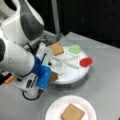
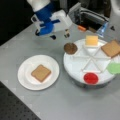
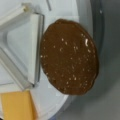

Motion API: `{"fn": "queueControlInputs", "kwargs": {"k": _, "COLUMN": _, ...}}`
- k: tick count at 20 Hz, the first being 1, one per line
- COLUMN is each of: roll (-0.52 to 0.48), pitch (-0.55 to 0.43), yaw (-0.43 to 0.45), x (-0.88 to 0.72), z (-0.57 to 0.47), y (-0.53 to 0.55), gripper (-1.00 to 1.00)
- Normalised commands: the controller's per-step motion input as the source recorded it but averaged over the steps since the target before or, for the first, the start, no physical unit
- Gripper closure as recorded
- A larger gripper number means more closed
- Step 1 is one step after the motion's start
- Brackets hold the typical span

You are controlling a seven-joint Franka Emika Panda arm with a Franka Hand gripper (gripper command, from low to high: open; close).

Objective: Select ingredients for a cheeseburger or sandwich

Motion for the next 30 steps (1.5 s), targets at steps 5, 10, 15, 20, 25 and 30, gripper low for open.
{"fn": "queueControlInputs", "kwargs": {"k": 5, "roll": 0.539, "pitch": 0.116, "yaw": 0.125, "x": 0.10, "z": -0.12, "y": -0.24, "gripper": -1.00}}
{"fn": "queueControlInputs", "kwargs": {"k": 10, "roll": 0.590, "pitch": 0.129, "yaw": 0.184, "x": 0.22, "z": -0.08, "y": -0.31, "gripper": -1.00}}
{"fn": "queueControlInputs", "kwargs": {"k": 15, "roll": 0.563, "pitch": 0.097, "yaw": 0.216, "x": 0.39, "z": -0.10, "y": -0.37, "gripper": -1.00}}
{"fn": "queueControlInputs", "kwargs": {"k": 20, "roll": 0.568, "pitch": 0.112, "yaw": 0.185, "x": 0.45, "z": -0.12, "y": -0.38, "gripper": -1.00}}
{"fn": "queueControlInputs", "kwargs": {"k": 25, "roll": 0.561, "pitch": 0.066, "yaw": 0.154, "x": 0.43, "z": -0.16, "y": -0.31, "gripper": -1.00}}
{"fn": "queueControlInputs", "kwargs": {"k": 30, "roll": 0.468, "pitch": -0.010, "yaw": 0.143, "x": 0.32, "z": -0.22, "y": -0.15, "gripper": -1.00}}
